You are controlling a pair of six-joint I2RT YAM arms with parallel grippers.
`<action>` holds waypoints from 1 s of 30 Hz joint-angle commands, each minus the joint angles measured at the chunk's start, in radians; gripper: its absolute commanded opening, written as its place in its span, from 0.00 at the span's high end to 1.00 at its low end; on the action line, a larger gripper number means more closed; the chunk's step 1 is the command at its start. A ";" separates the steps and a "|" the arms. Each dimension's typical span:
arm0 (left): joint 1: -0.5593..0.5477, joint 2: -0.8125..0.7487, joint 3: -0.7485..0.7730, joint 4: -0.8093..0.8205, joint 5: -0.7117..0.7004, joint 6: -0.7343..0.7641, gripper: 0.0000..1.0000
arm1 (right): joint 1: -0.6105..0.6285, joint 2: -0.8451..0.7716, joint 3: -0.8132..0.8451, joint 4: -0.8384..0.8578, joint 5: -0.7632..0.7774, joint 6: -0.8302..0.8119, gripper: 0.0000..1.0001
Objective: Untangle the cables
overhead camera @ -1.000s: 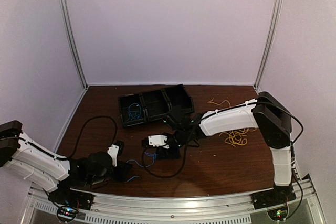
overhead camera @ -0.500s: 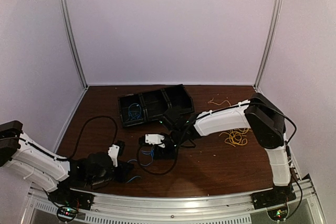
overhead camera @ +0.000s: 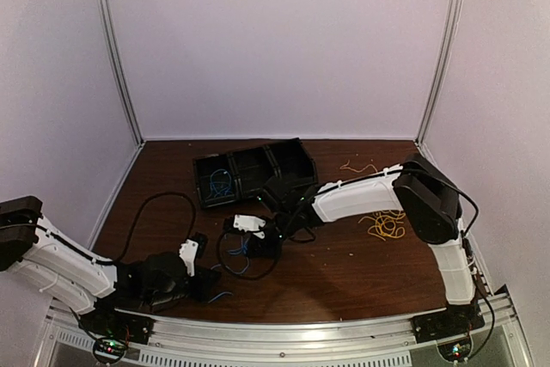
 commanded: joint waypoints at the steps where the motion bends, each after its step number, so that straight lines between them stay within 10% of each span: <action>1: -0.010 0.009 0.006 0.051 -0.003 0.018 1.00 | -0.009 0.014 0.026 0.017 0.005 0.042 0.92; 19: -0.036 -0.577 0.121 -0.249 0.121 0.302 0.74 | -0.023 -0.423 -0.145 -0.160 -0.073 -0.068 1.00; 30: -0.036 -0.177 0.489 -0.261 0.262 0.450 0.81 | -0.024 -0.604 -0.068 -0.377 -0.230 -0.098 1.00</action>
